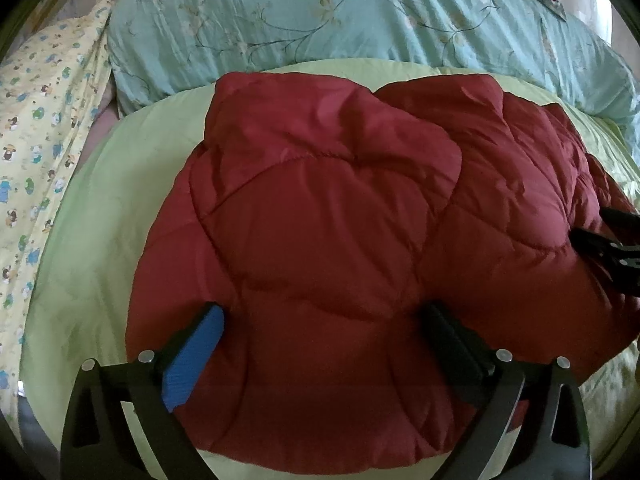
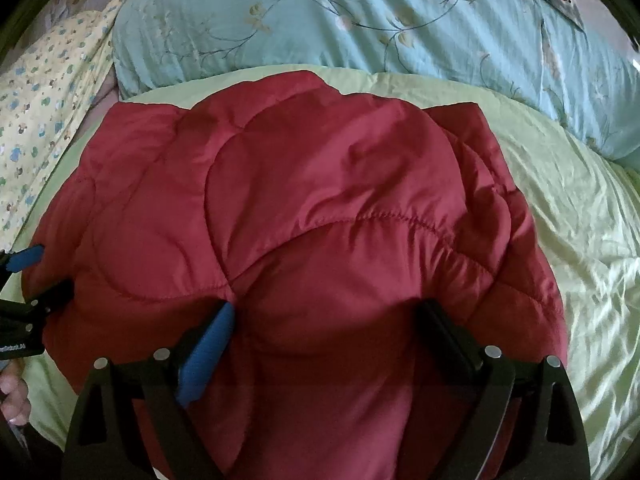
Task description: Fold large clothes
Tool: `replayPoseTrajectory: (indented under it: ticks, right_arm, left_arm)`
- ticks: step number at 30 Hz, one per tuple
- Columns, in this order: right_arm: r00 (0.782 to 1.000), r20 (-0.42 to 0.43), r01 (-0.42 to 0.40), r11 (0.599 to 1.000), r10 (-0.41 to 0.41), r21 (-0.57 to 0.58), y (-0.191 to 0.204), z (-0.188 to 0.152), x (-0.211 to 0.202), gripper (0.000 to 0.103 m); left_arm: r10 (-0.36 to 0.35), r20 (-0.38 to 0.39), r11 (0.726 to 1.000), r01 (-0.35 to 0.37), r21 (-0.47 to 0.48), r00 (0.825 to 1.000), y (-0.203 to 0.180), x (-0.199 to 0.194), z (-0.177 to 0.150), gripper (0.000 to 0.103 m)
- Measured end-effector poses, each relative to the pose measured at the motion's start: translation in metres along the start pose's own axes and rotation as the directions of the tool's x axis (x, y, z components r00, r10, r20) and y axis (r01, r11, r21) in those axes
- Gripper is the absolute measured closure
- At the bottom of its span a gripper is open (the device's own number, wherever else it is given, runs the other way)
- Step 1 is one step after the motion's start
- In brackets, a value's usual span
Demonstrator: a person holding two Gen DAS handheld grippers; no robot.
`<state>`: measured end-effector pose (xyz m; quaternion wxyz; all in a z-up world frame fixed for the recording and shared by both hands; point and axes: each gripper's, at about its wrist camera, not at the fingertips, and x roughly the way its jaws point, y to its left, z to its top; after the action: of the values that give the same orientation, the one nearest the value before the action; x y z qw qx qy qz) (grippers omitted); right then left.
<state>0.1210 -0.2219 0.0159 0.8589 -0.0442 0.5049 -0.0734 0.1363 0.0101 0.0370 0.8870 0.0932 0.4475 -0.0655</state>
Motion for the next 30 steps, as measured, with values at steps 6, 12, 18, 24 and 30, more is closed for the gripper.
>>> replayPoseTrajectory:
  ticks: [6, 12, 18, 24, 30]
  right_arm:
    - [1.0, 0.006, -0.001, 1.0, 0.001, 0.002, -0.003, 0.001, 0.004, 0.009]
    - [1.0, 0.008, -0.004, 1.0, 0.004, 0.008, -0.006, 0.003, 0.007, 0.009]
    - [1.0, 0.011, -0.009, 1.0, 0.009, 0.023, -0.006, 0.004, 0.007, 0.009]
    - [0.996, 0.08, -0.036, 0.998, 0.032, 0.05, -0.004, 0.007, -0.015, 0.012]
    - [0.999, 0.042, 0.01, 0.999, -0.011, 0.04, -0.002, 0.009, -0.006, 0.012]
  left_arm:
    - [0.001, -0.003, 1.0, -0.001, -0.001, 1.0, 0.0, 0.008, 0.005, 0.0]
    - [0.004, -0.002, 1.0, -0.004, -0.003, 1.0, 0.0, 0.011, 0.006, 0.0]
    - [0.006, -0.005, 1.0, -0.006, -0.002, 1.0, 0.0, 0.014, 0.008, 0.0]
    - [0.01, -0.007, 1.0, -0.01, 0.003, 1.0, 0.0, 0.016, 0.009, 0.0]
    - [0.01, -0.007, 1.0, -0.01, 0.007, 1.0, -0.001, 0.017, 0.01, 0.0]
